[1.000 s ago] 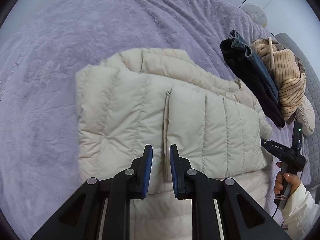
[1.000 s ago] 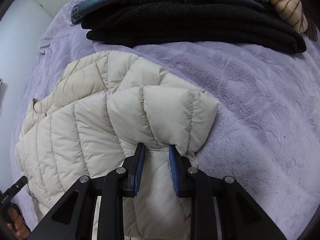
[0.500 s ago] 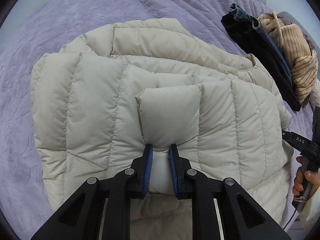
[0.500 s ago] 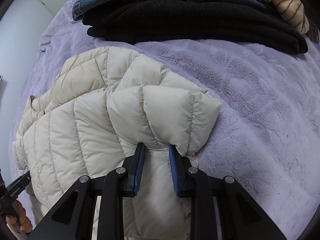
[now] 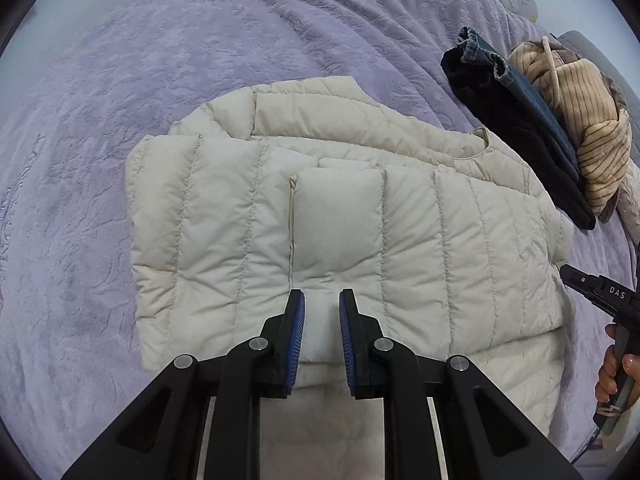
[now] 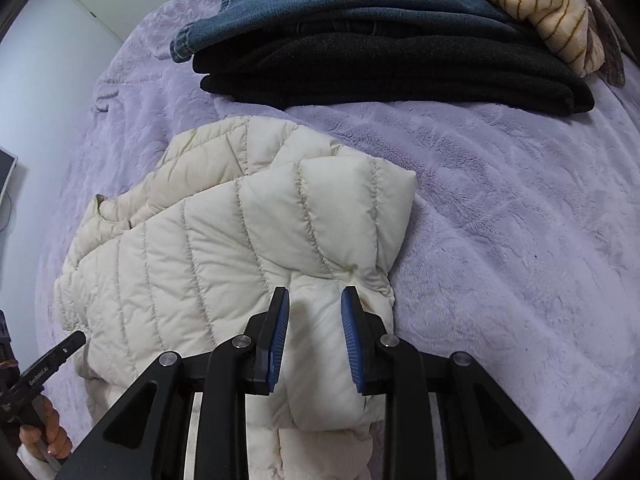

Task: Fold large clothes

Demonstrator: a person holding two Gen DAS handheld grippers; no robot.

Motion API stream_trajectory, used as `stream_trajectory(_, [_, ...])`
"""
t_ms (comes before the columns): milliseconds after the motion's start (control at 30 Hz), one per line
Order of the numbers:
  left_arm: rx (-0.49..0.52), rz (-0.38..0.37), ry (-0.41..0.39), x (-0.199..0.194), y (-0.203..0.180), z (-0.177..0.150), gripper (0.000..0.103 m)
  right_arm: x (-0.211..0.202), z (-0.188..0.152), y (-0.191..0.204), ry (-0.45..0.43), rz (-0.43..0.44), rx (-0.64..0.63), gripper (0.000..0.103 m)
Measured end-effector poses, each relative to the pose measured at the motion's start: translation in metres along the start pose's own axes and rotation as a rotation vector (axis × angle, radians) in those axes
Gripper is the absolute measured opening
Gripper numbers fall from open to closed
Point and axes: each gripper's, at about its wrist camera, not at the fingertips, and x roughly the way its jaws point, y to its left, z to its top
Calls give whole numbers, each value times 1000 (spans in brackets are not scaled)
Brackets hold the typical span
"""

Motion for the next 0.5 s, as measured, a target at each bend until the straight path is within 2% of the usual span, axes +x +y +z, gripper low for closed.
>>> stream_trajectory(100, [13, 20, 5, -9, -6, -6, 20, -13, -10, 5, 12, 11, -4, 32])
stream_trajectory(200, [33, 37, 13, -19, -12, -15, 20, -26, -24, 9, 22, 7, -9, 42])
stream_trajectory(400, [33, 42, 26, -44, -21, -33, 20, -50, -50, 16, 48, 22, 13, 42])
stream_trajectory(500, [23, 44, 32, -58, -22, -43, 20, -62, -64, 21, 54, 22, 12, 53])
